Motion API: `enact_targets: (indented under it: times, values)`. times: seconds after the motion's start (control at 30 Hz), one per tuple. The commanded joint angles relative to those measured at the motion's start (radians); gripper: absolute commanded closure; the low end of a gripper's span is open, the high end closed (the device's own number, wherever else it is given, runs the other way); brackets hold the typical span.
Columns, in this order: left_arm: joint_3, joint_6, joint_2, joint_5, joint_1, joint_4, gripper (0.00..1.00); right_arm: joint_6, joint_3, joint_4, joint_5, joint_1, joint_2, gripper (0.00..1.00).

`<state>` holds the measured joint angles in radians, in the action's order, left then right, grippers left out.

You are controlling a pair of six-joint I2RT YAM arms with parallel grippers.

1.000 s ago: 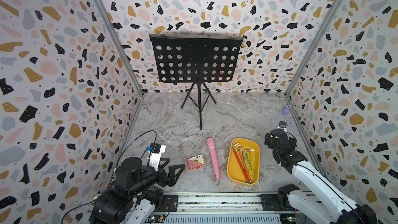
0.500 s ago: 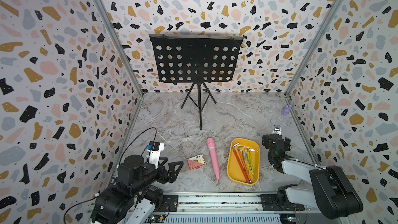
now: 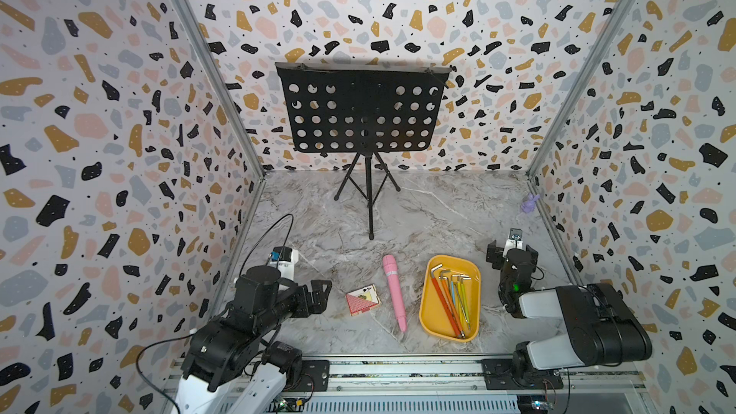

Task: Put the hex key on the desktop into the storage box
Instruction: Reset both arms

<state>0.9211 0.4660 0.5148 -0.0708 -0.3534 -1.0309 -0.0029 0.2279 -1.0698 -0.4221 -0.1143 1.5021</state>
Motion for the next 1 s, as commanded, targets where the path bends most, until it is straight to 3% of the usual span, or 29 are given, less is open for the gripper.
enact_targets:
  times: [0.0, 0.07, 0.13, 0.2, 0.23, 0.3, 0.37, 0.43, 0.5, 0.7, 0.97]
  values:
    - [0.023, 0.055, 0.074, 0.199, 0.007, 0.054, 0.0, 0.008, 0.049, 0.111, 0.068, 0.01, -0.017, 0.0]
    - [0.008, 0.085, 0.106, 0.277, 0.007, 0.087, 0.0, -0.002, 0.057, -0.006, 0.077, 0.027, 0.042, 0.0]
    - [-0.024, 0.089, 0.12, 0.353, 0.007, 0.16, 0.0, 0.028, 0.117, 0.219, 0.083, 0.03, -0.014, 0.0]
    - [-0.076, 0.041, 0.115, 0.404, 0.008, 0.274, 0.0, 0.004, 0.098, 0.099, 0.079, 0.034, 0.034, 0.0]
    - [-0.119, -0.001, 0.107, 0.42, 0.007, 0.355, 0.0, 0.027, 0.114, 0.202, 0.082, 0.034, -0.002, 0.0]
    - [-0.2, -0.058, 0.099, 0.472, 0.007, 0.516, 0.0, 0.007, 0.098, 0.1, 0.084, 0.036, 0.025, 0.0]
    - [-0.266, -0.123, 0.118, 0.534, 0.008, 0.643, 0.0, 0.02, 0.116, 0.197, 0.1, 0.036, -0.004, 0.0]
    - [-0.326, -0.205, 0.167, 0.584, 0.007, 0.763, 0.0, 0.005, 0.102, 0.118, 0.098, 0.036, 0.026, 0.0]
    - [-0.374, -0.264, 0.225, 0.606, 0.007, 0.886, 0.0, 0.019, 0.115, 0.187, 0.099, 0.036, 0.002, 0.0]
    - [-0.517, -0.377, 0.395, 0.66, 0.007, 1.239, 0.0, 0.008, 0.107, 0.135, 0.1, 0.036, 0.019, 0.0]
    - [-0.648, -0.436, 0.623, 0.758, 0.007, 1.647, 0.0, 0.01, 0.108, 0.143, 0.098, 0.035, 0.018, 0.0]
